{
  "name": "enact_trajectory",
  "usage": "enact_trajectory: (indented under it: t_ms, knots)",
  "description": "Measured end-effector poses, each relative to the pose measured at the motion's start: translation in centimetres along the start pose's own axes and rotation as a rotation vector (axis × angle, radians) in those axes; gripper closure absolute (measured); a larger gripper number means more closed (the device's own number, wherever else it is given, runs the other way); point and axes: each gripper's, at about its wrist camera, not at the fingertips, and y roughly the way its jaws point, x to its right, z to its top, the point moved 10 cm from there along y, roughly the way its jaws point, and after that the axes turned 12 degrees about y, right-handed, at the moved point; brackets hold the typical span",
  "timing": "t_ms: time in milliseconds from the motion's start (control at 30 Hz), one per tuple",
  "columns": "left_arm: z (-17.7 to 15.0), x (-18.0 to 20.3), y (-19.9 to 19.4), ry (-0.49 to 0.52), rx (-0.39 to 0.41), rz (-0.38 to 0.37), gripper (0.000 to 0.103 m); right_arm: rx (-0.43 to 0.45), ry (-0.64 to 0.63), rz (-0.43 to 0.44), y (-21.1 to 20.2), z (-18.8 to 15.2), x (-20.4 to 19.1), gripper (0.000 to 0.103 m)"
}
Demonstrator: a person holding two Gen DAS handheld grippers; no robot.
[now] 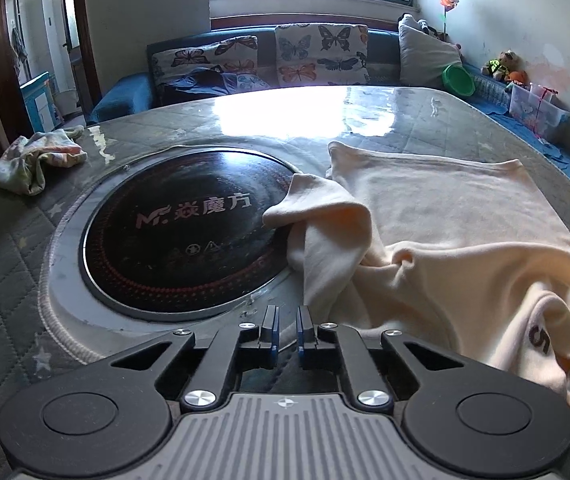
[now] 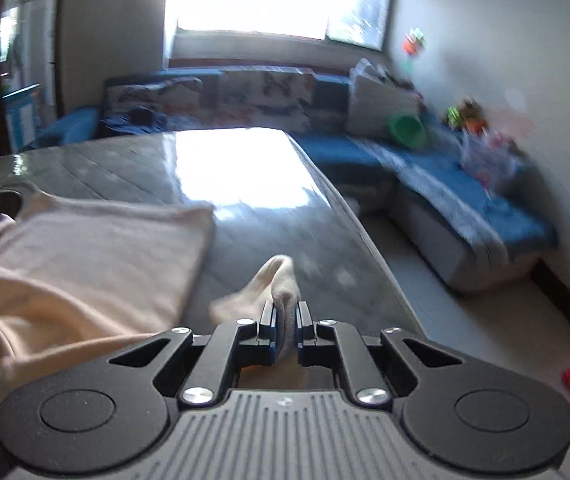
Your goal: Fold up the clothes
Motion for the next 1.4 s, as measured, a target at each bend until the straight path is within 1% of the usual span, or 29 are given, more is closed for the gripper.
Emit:
enact_trajectory:
  t_ms: [67,100,167,200,233,300,400,433,500,533,633,700,800,833,867,900,933,967,1000,1033,1100,1167,1267,1333,1400]
  knots:
    - [0.1,0.2,-0.8,0.007,0.012,-0.011,0.092,-0.02,0.013,-0.022,-0.1,-1.1,1.0,0.092]
    - [0.2,0.5,-1.4,0.018,0.024,-0.02,0.091,-0.03,0.018,-0.041,-0.3,-1.8,1.7,0.086]
    - [0.4,1.3,-2.5,0.041,0.048,-0.042,0.088,-0.036,0.03,-0.066,-0.9,-2.6,2.6,0.079]
    - [0.5,1.9,-3.0,0.055,0.059,-0.062,0.088,-0.032,0.032,-0.076,-1.2,-2.8,3.0,0.079]
    - [0.6,2.6,-3.5,0.068,0.069,-0.084,0.087,-0.022,0.031,-0.086,-1.7,-2.7,3.3,0.079]
    - [0.9,4.2,-4.5,0.096,0.09,-0.125,0.086,0.003,0.032,-0.098,-2.6,-2.3,3.8,0.071]
    - [1.2,7.0,-5.9,0.142,0.124,-0.192,0.08,0.047,0.035,-0.087,-4.1,-1.1,4.1,0.071]
    - [1.3,8.0,-6.2,0.161,0.133,-0.207,0.073,0.061,0.032,-0.073,-4.5,-0.7,3.7,0.071]
    - [1.5,9.9,-6.8,0.202,0.152,-0.236,0.063,0.09,0.017,-0.034,-5.5,0.1,2.5,0.069]
    - [1.6,10.9,-6.9,0.227,0.159,-0.246,0.06,0.105,0.0,0.004,-6.1,0.4,1.5,0.068]
    - [1.4,13.0,-6.6,0.286,0.158,-0.259,0.057,0.109,-0.048,0.125,-7.3,0.6,-1.8,0.066]
    - [1.2,13.6,-5.9,0.295,0.135,-0.252,0.057,0.089,-0.075,0.193,-7.5,0.1,-3.8,0.066]
    - [0.7,14.1,-5.0,0.304,0.109,-0.252,0.058,0.036,-0.124,0.309,-7.4,-1.2,-7.5,0.066]
    - [0.5,14.2,-4.7,0.308,0.103,-0.253,0.06,0.016,-0.141,0.335,-7.2,-1.8,-8.4,0.066]
    - [0.3,14.3,-4.5,0.311,0.096,-0.253,0.064,-0.001,-0.158,0.355,-7.1,-2.3,-9.2,0.066]
    - [0.1,14.3,-4.3,0.311,0.089,-0.254,0.075,-0.017,-0.177,0.371,-7.0,-2.9,-9.9,0.066]
    - [-0.2,14.2,-4.2,0.308,0.081,-0.258,0.083,-0.036,-0.198,0.388,-6.9,-3.6,-10.6,0.066]
    - [-0.4,14.1,-4.1,0.305,0.074,-0.263,0.085,-0.051,-0.211,0.395,-6.8,-4.2,-11.0,0.066]
    - [-0.6,14.0,-4.3,0.305,0.077,-0.27,0.09,-0.07,-0.225,0.399,-6.7,-4.8,-11.4,0.066]
    - [-0.7,13.9,-4.5,0.306,0.081,-0.276,0.092,-0.089,-0.239,0.397,-6.6,-5.6,-11.5,0.067]
    - [-1.0,13.7,-5.0,0.308,0.091,-0.285,0.094,-0.12,-0.261,0.383,-6.7,-6.8,-11.3,0.067]
    - [-1.1,13.5,-5.5,0.311,0.1,-0.29,0.094,-0.14,-0.282,0.361,-6.7,-7.6,-10.9,0.067]
    - [-1.3,13.4,-6.2,0.319,0.113,-0.301,0.094,-0.113,-0.316,0.34,-7.9,-7.5,-10.4,0.067]
    - [-1.4,13.4,-6.6,0.323,0.119,-0.306,0.094,-0.076,-0.328,0.353,-8.9,-6.8,-10.9,0.067]
    - [-1.6,13.3,-6.5,0.322,0.115,-0.3,0.094,-0.055,-0.346,0.385,-9.6,-6.5,-12.0,0.067]
